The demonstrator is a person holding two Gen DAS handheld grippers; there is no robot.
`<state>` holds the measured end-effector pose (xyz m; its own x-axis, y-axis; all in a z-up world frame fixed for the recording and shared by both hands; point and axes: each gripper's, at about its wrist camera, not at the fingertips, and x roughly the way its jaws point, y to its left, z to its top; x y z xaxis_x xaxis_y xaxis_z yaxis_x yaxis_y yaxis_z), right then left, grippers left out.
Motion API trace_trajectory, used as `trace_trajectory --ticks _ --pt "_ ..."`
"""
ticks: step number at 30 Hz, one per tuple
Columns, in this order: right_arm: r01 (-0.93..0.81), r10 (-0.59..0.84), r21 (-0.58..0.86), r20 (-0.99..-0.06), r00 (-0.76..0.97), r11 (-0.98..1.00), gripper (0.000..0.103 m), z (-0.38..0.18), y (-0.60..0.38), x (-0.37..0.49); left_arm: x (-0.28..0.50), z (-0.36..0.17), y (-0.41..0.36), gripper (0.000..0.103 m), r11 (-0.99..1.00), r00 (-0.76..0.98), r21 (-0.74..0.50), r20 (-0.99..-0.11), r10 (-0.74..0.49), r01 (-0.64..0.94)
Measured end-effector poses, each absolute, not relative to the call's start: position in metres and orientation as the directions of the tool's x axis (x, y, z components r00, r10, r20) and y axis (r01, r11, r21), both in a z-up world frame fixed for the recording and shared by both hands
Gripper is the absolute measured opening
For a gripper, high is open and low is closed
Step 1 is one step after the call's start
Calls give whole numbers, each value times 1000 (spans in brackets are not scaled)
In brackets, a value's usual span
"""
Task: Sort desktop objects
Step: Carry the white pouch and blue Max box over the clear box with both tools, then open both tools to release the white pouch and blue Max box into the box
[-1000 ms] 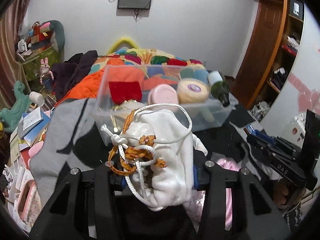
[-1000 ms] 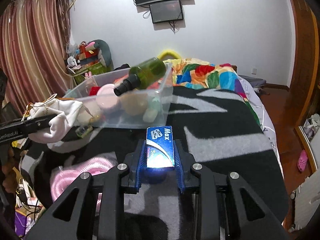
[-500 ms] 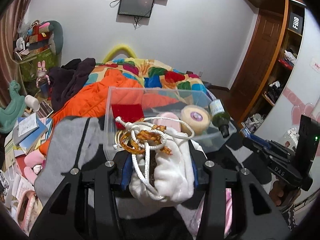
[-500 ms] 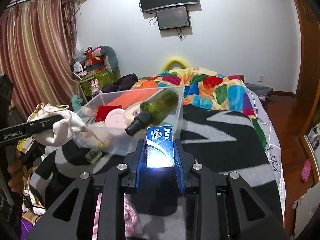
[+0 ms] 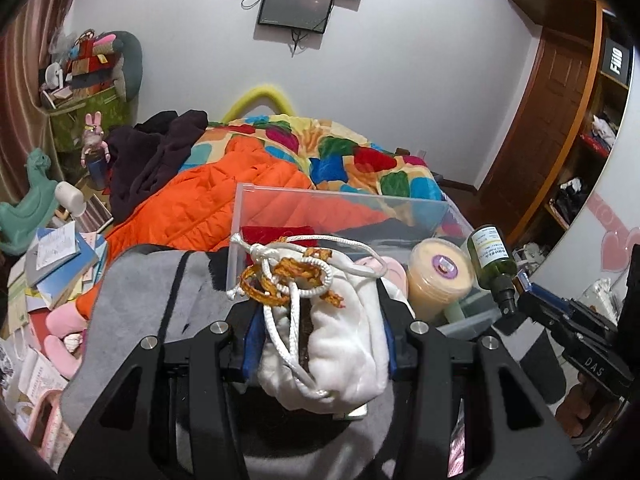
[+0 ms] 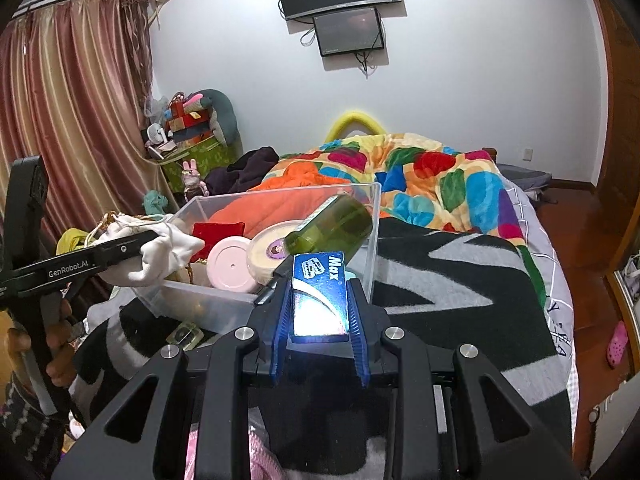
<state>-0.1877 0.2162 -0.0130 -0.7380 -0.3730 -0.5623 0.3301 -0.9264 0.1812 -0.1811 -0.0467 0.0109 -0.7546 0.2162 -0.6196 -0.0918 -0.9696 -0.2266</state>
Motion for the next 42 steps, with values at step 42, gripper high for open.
trace_trajectory --ticks 42 --pt "283 -252 48 -612 -749 -958 40 -18 181 -201 -175 -22 -24 67 -985 -824 -100 -541 170 -138"
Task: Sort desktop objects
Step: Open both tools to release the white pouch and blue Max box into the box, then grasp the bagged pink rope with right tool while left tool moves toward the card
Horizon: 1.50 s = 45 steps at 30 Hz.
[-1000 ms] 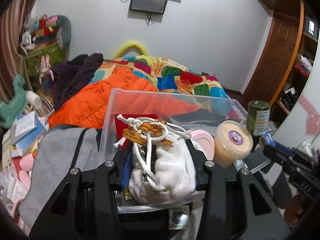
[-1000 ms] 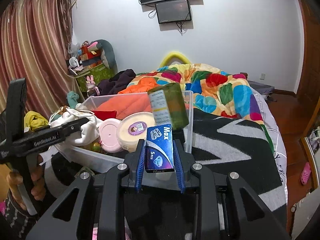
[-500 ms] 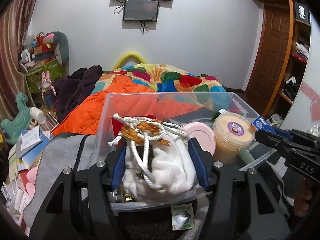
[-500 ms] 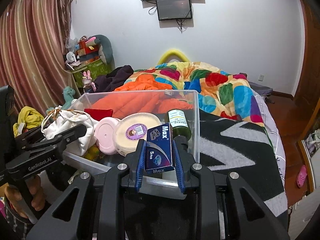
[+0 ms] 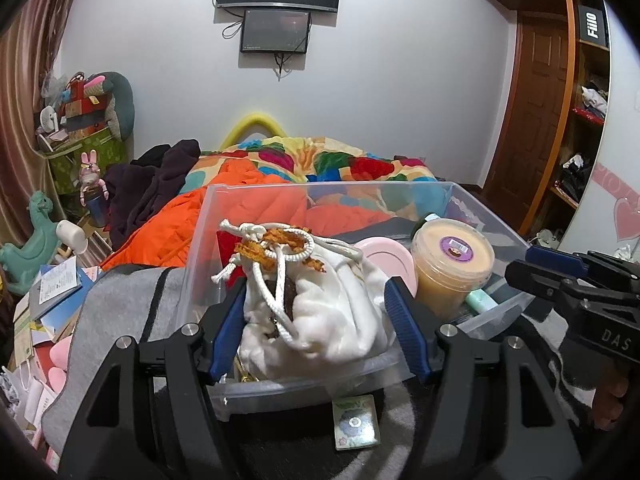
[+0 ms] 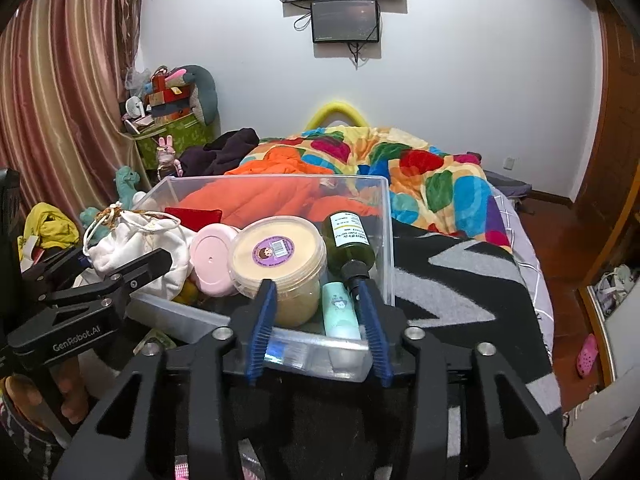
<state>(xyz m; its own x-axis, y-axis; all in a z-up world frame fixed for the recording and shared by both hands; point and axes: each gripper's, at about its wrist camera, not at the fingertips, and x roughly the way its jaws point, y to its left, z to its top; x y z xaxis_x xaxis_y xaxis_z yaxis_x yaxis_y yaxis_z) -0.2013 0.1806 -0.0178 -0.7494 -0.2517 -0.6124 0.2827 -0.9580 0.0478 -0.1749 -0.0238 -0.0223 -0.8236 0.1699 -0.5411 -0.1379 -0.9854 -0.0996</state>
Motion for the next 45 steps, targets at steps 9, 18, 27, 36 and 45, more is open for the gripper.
trace_trajectory --ticks 9,18,27,36,45 --pt "265 -288 123 -553 -782 -956 60 1 203 -167 -137 -13 -43 97 -981 -886 -168 -435 160 -94" --pt "234 -281 155 -578 -766 -960 66 -14 218 -137 -116 -12 -55 97 -971 -862 -234 -483 156 -45" --pt "238 -321 215 -627 -710 -947 67 -40 222 -110 -77 -16 -38 97 -985 -837 -167 -531 130 -47" --pt "295 -373 236 -690 -620 -926 68 -62 205 -87 -50 -29 -33 97 -988 -822 -149 -556 121 -45" --pt "347 -464 322 -735 -494 -881 70 -74 199 -66 -53 -57 -27 97 -991 -768 -117 -628 127 -68"
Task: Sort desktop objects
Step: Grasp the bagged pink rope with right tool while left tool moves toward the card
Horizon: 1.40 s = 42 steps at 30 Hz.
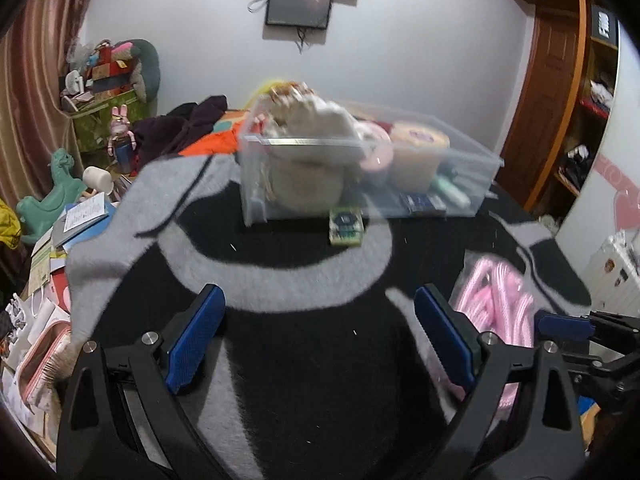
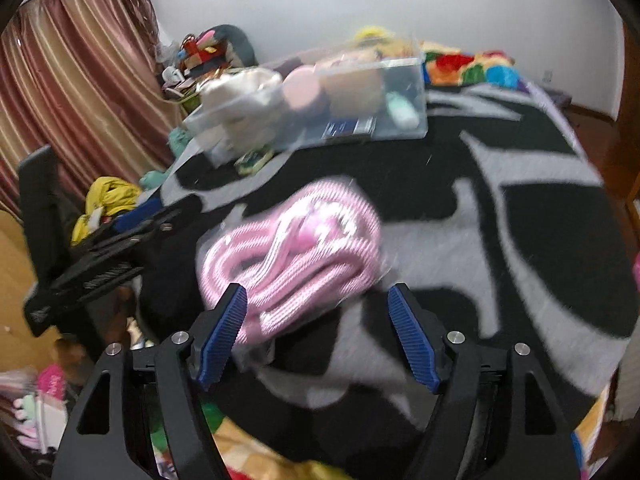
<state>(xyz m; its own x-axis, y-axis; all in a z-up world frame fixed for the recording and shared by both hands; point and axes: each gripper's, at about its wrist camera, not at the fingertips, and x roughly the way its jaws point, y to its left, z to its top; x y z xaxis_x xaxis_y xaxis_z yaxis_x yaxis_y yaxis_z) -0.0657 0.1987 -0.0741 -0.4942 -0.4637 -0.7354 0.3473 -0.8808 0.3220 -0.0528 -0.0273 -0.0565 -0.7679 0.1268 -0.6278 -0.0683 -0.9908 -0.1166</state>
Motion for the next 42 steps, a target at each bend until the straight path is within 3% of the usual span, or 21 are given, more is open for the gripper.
trace_trajectory --ticks 5,12,18,21,25,29,31,36,42 --pt "344 -469 334 -746 -472 -877 74 -78 187 -68 -45 -68 -16 97 -996 -763 -37 -641 88 -83" --pt "346 -472 334 -740 -480 -877 79 -65 171 -84 -33 -71 -12 97 -983 -751 -55 -638 171 -177" --pt "363 -398 226 -756 -520 -904 91 -54 145 -102 -26 -71 3 97 -971 -746 -37 -634 204 -235" --pt "370 -342 144 -759 -553 -918 92 -57 130 -105 -25 -69 -5 97 -974 -747 -45 -633 201 -223" --pt "296 -219 33 -751 -622 -955 91 -69 129 -103 -23 -64 -32 97 -978 -760 -117 -615 209 -174" --pt "283 -232 65 -756 -612 -957 92 -81 137 -107 -25 -63 -55 97 -972 -766 -197 -604 220 -124" --pt "296 -205 14 -750 -628 -955 89 -80 131 -105 -26 -60 -61 97 -972 -771 -216 -601 211 -98" --pt "295 -228 27 -704 -673 -955 65 -77 135 -94 -31 -59 -62 97 -968 -771 -245 -606 194 -51" --pt "262 -256 97 -683 -684 -960 58 -68 161 -90 -45 -48 -63 97 -953 -791 -300 -592 157 36"
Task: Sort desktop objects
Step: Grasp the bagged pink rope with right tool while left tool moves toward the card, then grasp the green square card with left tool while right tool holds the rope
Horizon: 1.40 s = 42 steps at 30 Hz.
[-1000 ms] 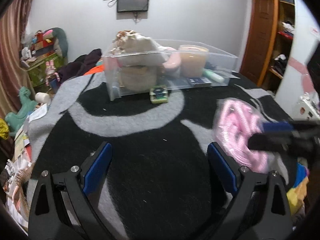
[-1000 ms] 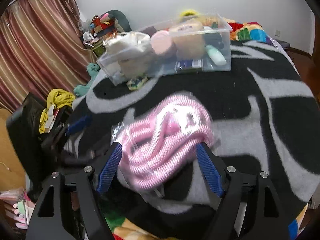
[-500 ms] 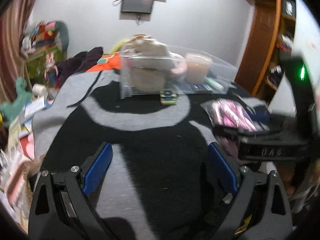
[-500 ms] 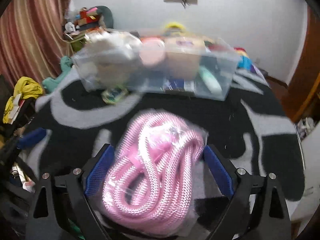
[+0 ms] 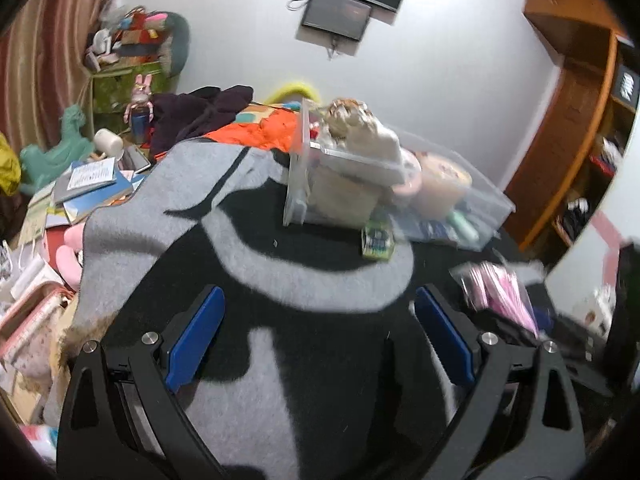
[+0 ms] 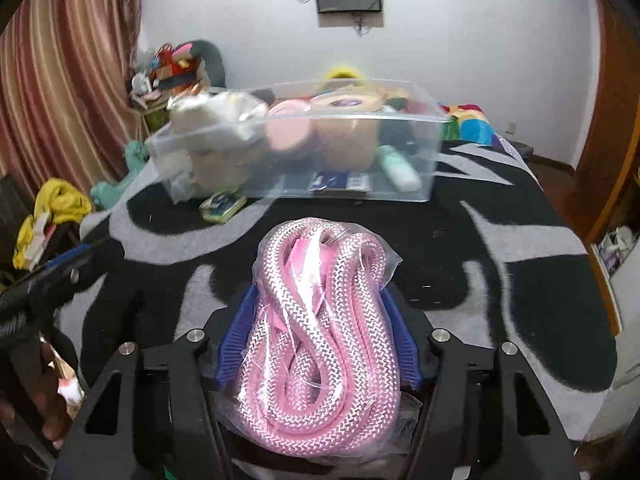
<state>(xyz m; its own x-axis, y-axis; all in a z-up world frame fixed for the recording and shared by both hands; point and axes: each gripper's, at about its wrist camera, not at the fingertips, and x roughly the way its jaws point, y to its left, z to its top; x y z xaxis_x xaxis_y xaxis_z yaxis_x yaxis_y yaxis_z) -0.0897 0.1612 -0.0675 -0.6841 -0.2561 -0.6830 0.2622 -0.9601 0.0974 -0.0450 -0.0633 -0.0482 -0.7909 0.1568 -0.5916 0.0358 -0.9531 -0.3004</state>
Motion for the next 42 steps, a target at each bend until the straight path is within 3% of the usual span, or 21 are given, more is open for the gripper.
trace_trajectory --ticks 4,14,19,24,30,42 --pt "240 -283 158 -659 -696 -958 54 -59 181 -89 -63 -41 -58 97 -942 -772 -335 -602 202 15" --pt "235 -319 216 -608 -727 -948 53 -51 206 -89 -105 -39 -18 95 -978 -726 -206 -669 159 -24" --pt "218 -314 229 -595 -740 -949 53 -52 219 -90 -135 -49 -2 63 -979 -649 -195 -738 183 -54" --pt "238 -353 266 -587 -728 -934 53 -55 224 -91 -157 -62 4 53 -979 -610 -201 -774 171 -20" --pt "253 -375 282 -589 -716 -925 53 -62 222 -95 -159 -65 5 26 -986 -620 -169 -775 126 11" --pt "242 -383 305 -602 -701 -921 53 -67 226 -103 -130 -63 0 24 -973 -653 -229 -734 184 -16"
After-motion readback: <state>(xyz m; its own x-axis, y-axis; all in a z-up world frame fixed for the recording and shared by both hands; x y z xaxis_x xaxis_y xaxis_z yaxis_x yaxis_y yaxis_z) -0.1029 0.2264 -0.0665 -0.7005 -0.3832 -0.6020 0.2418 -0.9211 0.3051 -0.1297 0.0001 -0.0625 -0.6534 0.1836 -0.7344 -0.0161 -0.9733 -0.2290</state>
